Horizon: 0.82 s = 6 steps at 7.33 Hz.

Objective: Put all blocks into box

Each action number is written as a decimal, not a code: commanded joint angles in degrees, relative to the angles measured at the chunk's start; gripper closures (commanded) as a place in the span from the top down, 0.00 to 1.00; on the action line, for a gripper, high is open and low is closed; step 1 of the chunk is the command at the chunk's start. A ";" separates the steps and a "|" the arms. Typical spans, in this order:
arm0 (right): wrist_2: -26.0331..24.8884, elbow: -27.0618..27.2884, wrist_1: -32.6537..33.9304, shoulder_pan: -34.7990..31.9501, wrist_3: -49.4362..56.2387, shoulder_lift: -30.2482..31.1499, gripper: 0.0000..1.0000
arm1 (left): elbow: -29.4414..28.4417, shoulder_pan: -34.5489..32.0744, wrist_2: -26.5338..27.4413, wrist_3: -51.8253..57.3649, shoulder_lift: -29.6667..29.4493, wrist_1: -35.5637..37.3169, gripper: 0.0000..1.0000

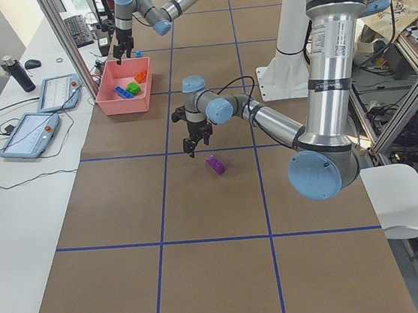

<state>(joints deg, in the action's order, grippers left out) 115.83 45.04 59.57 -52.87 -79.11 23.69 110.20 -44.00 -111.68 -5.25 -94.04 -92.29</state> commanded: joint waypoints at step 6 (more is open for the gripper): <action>6.34 0.49 0.63 -6.53 11.20 4.67 1.00 | -3.86 4.80 -6.52 0.94 0.79 0.27 0.00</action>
<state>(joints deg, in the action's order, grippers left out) 121.50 45.63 60.00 -57.74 -73.11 26.06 106.01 -39.17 -115.76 -4.17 -93.23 -92.17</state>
